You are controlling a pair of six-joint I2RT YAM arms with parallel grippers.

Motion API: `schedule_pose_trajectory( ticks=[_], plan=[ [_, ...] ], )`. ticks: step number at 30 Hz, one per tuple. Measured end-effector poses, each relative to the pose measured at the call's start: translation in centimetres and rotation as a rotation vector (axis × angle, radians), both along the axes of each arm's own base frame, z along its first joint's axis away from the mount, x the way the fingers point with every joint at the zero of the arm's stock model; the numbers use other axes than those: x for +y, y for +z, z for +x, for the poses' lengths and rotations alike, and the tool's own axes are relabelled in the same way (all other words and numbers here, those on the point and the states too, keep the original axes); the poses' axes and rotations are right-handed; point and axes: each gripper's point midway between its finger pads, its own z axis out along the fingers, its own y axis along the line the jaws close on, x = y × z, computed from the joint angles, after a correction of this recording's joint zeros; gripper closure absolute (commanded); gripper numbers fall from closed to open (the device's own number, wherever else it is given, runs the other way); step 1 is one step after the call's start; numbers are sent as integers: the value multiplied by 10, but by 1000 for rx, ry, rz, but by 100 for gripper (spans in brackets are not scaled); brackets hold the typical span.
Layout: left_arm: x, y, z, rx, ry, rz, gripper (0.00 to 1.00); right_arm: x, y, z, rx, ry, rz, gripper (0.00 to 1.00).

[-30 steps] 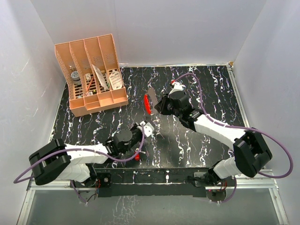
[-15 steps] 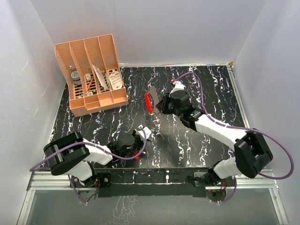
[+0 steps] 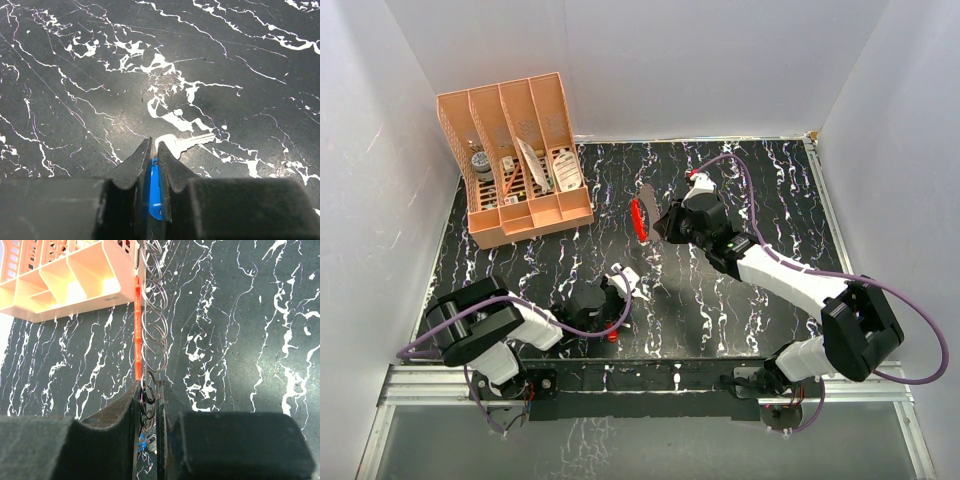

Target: Put the keys on the keyring

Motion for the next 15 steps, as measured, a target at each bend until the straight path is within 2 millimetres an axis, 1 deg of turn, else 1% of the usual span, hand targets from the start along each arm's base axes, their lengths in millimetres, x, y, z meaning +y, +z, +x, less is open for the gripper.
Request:
schedule_pose_trajectory(
  ticks=[4,6,8,10,13,15],
  plan=[
    [1,1,1,0,5,-15,90,0,0,0,0,-1,0,100],
    [2,-1,1,4,8,-15,89,0,0,0,0,-1,0,100],
    [5,-6,-1,14,10,-7,83,0,0,0,0,-1,0,100],
    [8,-8,-2,21,15,-6,79,0,0,0,0,-1,0,100],
    [11,-9,-3,22,20,-11,70,0,0,0,0,0,0,100],
    [13,-9,-4,20,20,-14,69,0,0,0,1,1,1,100]
  ],
)
